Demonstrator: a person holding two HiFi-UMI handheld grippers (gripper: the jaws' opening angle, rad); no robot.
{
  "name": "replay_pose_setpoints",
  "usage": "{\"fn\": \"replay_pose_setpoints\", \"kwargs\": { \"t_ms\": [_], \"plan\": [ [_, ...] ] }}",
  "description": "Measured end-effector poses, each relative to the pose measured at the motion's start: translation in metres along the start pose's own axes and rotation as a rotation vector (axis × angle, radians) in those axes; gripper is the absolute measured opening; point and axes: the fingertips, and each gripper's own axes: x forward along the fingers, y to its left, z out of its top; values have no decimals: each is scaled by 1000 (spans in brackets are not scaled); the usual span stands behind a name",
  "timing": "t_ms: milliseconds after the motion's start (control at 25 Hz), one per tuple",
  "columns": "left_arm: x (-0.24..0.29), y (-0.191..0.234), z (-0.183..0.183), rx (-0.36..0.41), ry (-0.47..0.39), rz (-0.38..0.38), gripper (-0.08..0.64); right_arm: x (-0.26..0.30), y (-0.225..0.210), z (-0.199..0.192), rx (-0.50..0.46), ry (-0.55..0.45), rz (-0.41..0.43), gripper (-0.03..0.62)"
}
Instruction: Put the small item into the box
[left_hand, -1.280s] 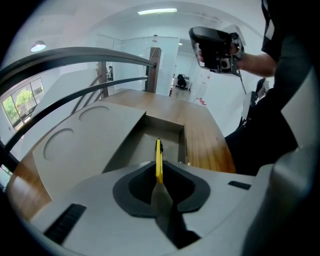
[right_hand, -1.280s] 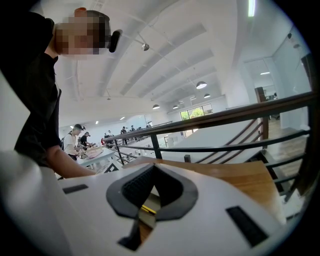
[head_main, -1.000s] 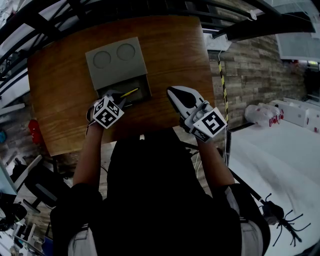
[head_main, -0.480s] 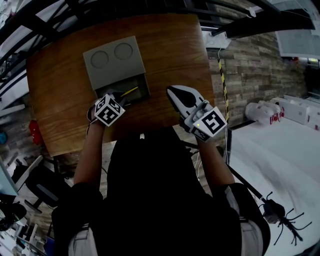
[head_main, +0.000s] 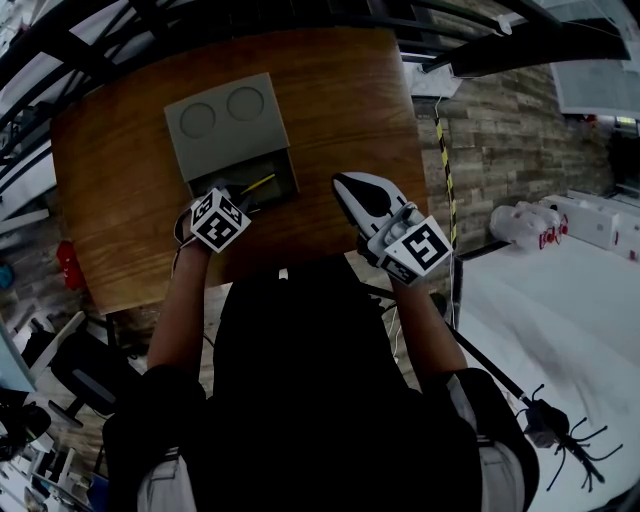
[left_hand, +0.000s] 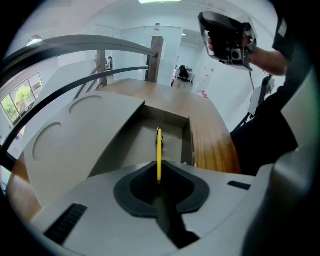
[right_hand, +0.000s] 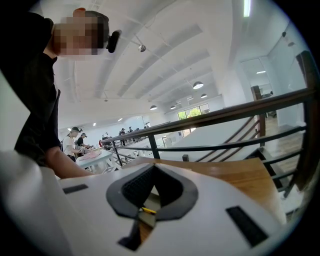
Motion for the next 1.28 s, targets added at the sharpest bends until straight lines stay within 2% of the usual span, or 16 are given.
{"fn": "replay_pose_setpoints", "kwargs": {
  "t_ms": [440, 600, 880, 1080, 1280],
  "plan": [
    [0, 2, 0, -4, 7, 15, 40, 1, 2, 1, 1, -1, 5, 11],
    [-1, 4, 1, -19, 0, 23, 72, 3, 3, 0, 0, -2, 9, 11],
    [-4, 7, 2, -19, -12, 55, 78, 2, 5, 1, -7, -4, 11, 11],
    [-16, 14, 12, -47, -67, 81, 74, 2, 8, 6, -14, -19, 9, 11],
    [-53, 19, 35, -89, -191, 109, 46, 6, 18, 19, -42, -52, 27, 11]
  ]
}}
